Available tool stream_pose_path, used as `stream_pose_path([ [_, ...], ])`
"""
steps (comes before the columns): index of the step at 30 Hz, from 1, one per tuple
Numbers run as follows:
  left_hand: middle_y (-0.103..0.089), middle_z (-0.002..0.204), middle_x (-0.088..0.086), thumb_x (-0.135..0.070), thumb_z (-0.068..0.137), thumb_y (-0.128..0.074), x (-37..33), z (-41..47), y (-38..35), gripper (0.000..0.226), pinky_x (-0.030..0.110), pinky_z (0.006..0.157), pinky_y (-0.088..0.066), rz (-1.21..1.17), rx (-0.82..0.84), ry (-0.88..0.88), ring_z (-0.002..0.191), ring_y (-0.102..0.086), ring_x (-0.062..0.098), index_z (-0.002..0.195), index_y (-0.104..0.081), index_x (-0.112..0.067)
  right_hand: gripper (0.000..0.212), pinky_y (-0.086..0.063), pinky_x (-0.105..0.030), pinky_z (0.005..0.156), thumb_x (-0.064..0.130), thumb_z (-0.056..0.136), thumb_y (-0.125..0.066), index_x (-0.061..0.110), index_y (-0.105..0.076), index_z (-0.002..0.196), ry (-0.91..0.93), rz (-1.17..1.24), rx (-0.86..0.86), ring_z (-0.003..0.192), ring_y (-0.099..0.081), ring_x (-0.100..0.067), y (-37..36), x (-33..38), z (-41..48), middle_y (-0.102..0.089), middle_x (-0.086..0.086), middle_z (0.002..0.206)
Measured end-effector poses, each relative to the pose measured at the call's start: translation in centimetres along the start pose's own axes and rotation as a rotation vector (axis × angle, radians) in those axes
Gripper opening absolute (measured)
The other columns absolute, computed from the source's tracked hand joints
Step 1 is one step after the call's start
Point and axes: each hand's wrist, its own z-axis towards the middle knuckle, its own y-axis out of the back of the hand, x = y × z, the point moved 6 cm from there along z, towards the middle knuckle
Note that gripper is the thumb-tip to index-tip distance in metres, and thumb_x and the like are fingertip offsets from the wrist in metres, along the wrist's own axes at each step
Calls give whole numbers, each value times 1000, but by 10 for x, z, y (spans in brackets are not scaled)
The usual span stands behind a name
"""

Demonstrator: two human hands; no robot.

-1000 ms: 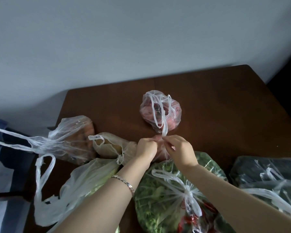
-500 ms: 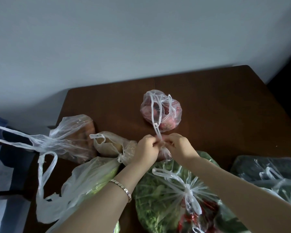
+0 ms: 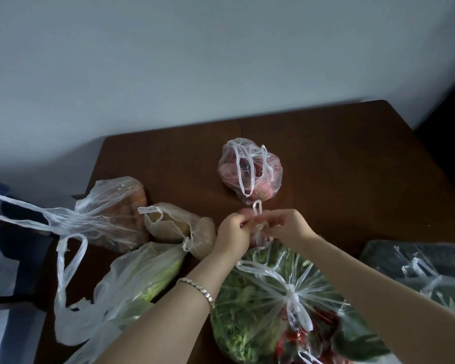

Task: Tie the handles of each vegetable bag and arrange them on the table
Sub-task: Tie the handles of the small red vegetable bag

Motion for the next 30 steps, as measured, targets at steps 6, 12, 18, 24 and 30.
stream_pose_path([
  [6, -61, 70, -1, -15, 90, -58, 12, 2, -4, 22, 5, 48, -39, -166, 49, 260, 62, -54, 10, 105, -68, -1, 13, -50, -23, 76, -1, 73, -67, 5, -74, 82, 531, -673, -110, 81, -65, -22, -5, 16, -6, -68, -11, 89],
  [12, -72, 88, 15, -15, 88, -60, 5, 9, -4, 19, 19, 61, -36, -17, 21, 175, 74, -58, 17, 95, -71, -2, 8, -53, -25, 63, 1, 66, -68, 6, -67, 72, 667, -911, -63, 70, -66, -28, -11, 19, -9, -65, -10, 79],
  [18, -71, 98, 12, -19, 89, -56, 11, 17, -3, 20, 21, 70, -38, 199, 61, 185, 94, -64, 24, 95, -71, -7, 25, -51, -23, 60, 10, 50, -84, 22, -69, 67, 692, -1051, -54, 70, -62, -13, -1, 13, -21, -64, 6, 76],
  [24, -67, 108, 7, -24, 90, -49, 0, 33, -1, 23, 37, 91, -43, 424, 70, 82, 104, -60, 28, 103, -67, -16, 11, -47, -23, 83, 18, 85, -60, 23, -67, 92, 141, -792, 147, 88, -57, -8, 12, 17, 5, -57, 12, 94],
  [30, -57, 123, 6, -18, 56, -80, -45, 66, 25, 70, 36, 83, -49, 893, -270, -444, 107, -58, 26, 120, -57, -29, 60, -43, -36, 96, 39, 83, -60, 10, -40, 132, -94, -528, -419, 117, -47, -25, 52, 61, 84, -45, -11, 129],
])
